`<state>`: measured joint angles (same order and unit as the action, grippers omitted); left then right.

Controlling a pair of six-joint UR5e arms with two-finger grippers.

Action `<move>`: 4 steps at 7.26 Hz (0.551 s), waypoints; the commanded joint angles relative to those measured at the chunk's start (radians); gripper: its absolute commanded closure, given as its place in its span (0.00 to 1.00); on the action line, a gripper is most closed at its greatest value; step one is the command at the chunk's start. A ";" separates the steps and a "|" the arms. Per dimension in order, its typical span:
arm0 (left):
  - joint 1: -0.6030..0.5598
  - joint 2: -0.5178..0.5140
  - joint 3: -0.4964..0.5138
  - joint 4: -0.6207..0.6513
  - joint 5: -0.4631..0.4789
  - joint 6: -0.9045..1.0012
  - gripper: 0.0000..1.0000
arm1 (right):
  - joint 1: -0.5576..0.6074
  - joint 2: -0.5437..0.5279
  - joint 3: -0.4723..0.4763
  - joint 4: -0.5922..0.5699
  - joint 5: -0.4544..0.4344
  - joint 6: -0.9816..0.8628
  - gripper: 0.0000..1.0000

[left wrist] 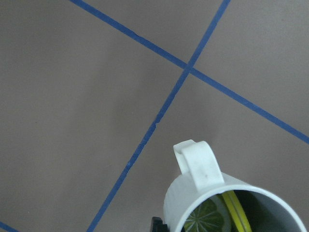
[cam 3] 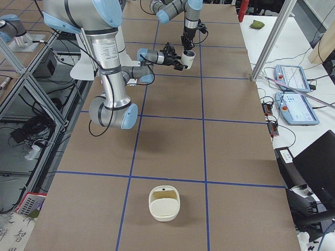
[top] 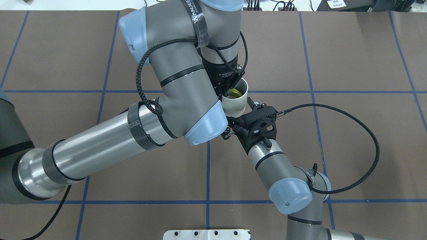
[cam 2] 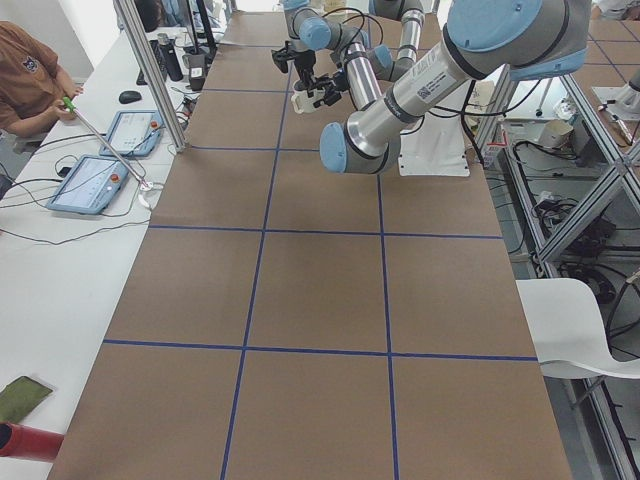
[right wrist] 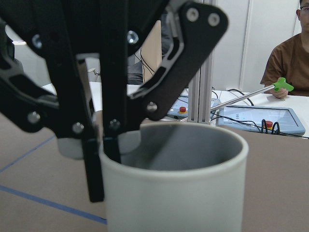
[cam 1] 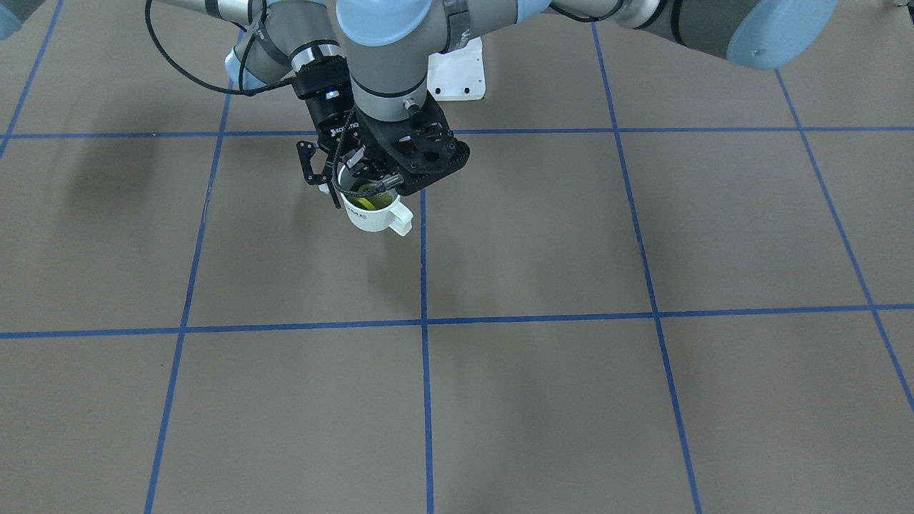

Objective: Left arm hands cup to right arm to dump lemon

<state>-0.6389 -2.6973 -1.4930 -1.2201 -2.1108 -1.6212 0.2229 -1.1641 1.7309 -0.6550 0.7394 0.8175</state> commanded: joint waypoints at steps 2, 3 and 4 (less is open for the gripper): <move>0.013 0.005 -0.024 0.025 0.000 0.000 1.00 | -0.001 0.003 -0.001 0.000 0.000 0.000 0.01; 0.018 0.005 -0.038 0.043 0.000 0.000 1.00 | -0.001 0.003 -0.001 0.000 0.000 0.000 0.01; 0.024 0.005 -0.042 0.045 0.000 0.000 1.00 | -0.001 0.001 -0.001 0.000 0.000 0.000 0.01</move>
<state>-0.6222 -2.6928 -1.5250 -1.1851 -2.1106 -1.6214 0.2221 -1.1613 1.7304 -0.6549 0.7396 0.8176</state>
